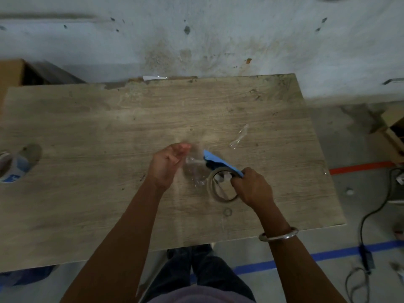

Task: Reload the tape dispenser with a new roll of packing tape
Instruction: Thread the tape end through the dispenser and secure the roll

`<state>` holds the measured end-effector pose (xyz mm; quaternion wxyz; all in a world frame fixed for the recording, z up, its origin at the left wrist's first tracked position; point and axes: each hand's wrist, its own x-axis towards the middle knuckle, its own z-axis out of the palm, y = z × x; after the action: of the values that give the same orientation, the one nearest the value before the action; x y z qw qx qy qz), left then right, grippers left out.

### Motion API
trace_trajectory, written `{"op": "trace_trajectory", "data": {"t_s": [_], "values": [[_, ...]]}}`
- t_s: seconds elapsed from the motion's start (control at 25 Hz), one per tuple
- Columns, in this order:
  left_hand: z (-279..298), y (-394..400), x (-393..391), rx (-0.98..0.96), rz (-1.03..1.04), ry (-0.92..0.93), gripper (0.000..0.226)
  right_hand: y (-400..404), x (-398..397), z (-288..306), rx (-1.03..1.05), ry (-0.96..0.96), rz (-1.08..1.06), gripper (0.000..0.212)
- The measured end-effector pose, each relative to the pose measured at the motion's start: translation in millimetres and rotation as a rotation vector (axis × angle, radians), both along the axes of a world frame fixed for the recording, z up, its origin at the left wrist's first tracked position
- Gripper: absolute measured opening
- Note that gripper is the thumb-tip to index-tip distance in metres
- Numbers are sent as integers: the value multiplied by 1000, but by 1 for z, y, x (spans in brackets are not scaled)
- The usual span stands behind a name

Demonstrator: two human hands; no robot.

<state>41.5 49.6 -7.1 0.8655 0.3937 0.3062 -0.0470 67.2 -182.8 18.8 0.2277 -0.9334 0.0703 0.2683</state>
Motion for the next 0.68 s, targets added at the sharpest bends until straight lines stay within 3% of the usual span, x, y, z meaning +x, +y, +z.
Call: {"op": "trace_trajectory", "data": {"t_s": [0.08, 0.16, 0.24, 0.36, 0.44, 0.52, 0.68], "values": [[-10, -6, 5, 344, 71, 214, 30, -3, 3, -4, -20, -95, -53, 43], [-20, -29, 3, 545, 76, 279, 17, 3, 1, -9, 6, -180, -100, 53], [-42, -51, -6, 904, -69, 190, 14, 12, -6, -15, -87, -273, -63, 60], [-77, -61, -16, 1514, -498, -79, 39, 23, -20, -25, -239, -381, 111, 66], [-84, -61, -13, 1639, -631, -173, 50, 26, -22, -26, -270, -394, 194, 70], [-78, -59, -8, 1690, -698, -155, 56, 25, -20, -28, -218, -444, 269, 68], [-66, -55, -2, 1938, -744, -30, 52, 10, -20, -36, 145, -408, 190, 74]]}}
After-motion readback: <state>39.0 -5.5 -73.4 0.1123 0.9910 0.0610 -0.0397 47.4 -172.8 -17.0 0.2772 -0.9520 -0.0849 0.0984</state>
